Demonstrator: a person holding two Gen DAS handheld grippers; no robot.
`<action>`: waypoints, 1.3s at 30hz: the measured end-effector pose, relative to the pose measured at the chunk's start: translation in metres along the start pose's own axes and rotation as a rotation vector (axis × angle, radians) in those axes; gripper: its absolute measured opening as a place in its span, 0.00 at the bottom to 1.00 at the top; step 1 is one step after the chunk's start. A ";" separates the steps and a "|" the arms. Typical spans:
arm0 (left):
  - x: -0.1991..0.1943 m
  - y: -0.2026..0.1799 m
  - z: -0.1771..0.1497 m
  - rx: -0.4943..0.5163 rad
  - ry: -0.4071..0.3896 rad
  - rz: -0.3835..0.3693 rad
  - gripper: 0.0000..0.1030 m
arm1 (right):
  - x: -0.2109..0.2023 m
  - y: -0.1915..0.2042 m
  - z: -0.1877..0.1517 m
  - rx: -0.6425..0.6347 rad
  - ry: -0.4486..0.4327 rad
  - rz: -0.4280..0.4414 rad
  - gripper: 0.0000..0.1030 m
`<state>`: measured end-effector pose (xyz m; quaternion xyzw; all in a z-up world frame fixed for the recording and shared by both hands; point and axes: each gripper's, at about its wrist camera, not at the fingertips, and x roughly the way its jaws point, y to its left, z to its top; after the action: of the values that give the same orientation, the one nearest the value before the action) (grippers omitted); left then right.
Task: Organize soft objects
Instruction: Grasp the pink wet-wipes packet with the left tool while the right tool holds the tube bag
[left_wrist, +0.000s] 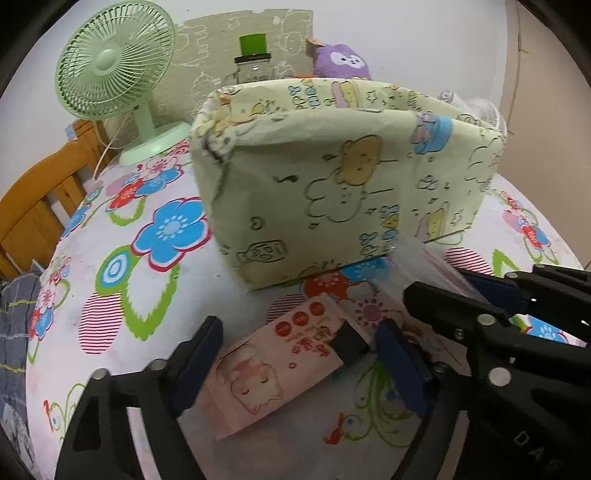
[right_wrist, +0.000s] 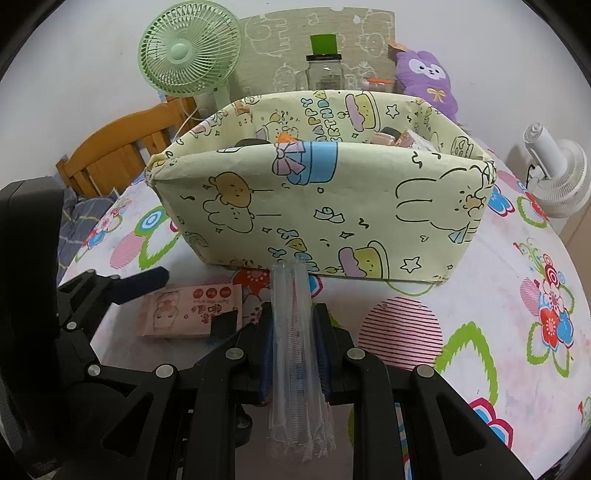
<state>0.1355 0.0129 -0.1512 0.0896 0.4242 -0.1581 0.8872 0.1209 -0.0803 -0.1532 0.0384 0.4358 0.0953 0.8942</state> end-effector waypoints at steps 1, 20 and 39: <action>-0.001 -0.001 0.000 -0.001 -0.001 -0.005 0.74 | -0.001 0.000 0.000 0.000 -0.001 -0.001 0.22; -0.019 -0.022 -0.016 -0.078 -0.012 0.017 0.38 | -0.013 -0.009 -0.016 0.006 0.001 0.023 0.23; -0.040 -0.059 -0.011 -0.131 -0.047 0.065 0.38 | -0.037 -0.033 -0.019 0.051 -0.041 -0.067 0.23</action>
<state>0.0829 -0.0309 -0.1289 0.0414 0.4095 -0.1032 0.9055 0.0882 -0.1206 -0.1411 0.0487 0.4208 0.0533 0.9043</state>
